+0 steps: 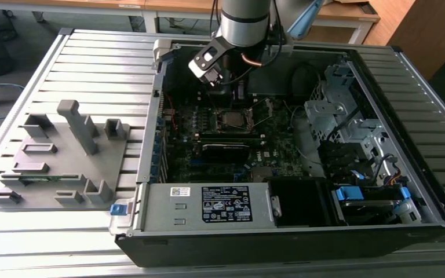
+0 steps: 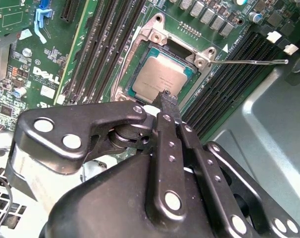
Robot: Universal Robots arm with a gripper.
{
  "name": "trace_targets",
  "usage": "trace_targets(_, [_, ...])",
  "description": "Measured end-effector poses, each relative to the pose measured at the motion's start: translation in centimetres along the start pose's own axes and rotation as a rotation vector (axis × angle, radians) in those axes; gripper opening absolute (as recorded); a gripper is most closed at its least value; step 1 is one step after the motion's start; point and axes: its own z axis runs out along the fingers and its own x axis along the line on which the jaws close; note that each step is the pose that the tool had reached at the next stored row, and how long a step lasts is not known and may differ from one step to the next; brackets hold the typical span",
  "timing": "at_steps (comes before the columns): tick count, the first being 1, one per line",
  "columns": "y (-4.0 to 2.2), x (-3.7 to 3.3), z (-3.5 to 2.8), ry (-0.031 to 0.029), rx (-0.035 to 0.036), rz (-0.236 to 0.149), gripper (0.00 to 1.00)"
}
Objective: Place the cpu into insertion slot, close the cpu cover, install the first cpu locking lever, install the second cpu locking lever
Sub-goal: 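Close the cpu cover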
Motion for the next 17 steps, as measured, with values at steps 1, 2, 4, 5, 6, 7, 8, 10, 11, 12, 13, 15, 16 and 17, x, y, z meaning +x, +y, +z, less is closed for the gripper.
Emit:
trace_targets(1, [0.00, 0.00, -0.04, 0.0000, -0.0001, 0.000, 0.11])
trace_targets(2, [0.01, 0.00, -0.07, 0.0000, 0.0000, 0.000, 0.11])
trace_targets(4, [0.01, 0.00, -0.14, 0.0000, -0.0001, 0.000, 0.11])
trace_targets(5, [0.01, 0.00, -0.17, -0.0001, 0.0000, 0.000, 0.11])
trace_targets(6, [0.01, 0.01, -0.20, 0.0000, 0.0000, 0.000, 0.11])
trace_targets(7, [0.01, 0.01, -0.24, 0.0000, 0.0000, 0.000, 0.11])
trace_targets(8, [0.02, 0.01, -0.28, 0.0000, -0.0001, 0.000, 0.11])
trace_targets(10, [0.02, 0.01, -0.35, -0.0001, 0.0000, 0.000, 0.11])
trace_targets(11, [0.02, 0.01, -0.38, 0.0000, 0.0000, 0.000, 0.11])
trace_targets(12, [0.03, 0.01, -0.41, 0.0000, 0.0000, 0.000, 0.11])
trace_targets(13, [0.03, 0.01, -0.44, 0.0000, 0.0000, 0.000, 0.11])
trace_targets(15, [0.03, 0.02, -0.51, 0.0001, -0.0001, 0.000, 0.11])
trace_targets(16, [0.03, 0.02, -0.55, 0.0000, 0.0000, 0.000, 0.11])
trace_targets(17, [0.03, 0.02, -0.58, 0.0000, 0.0000, 0.000, 0.11])
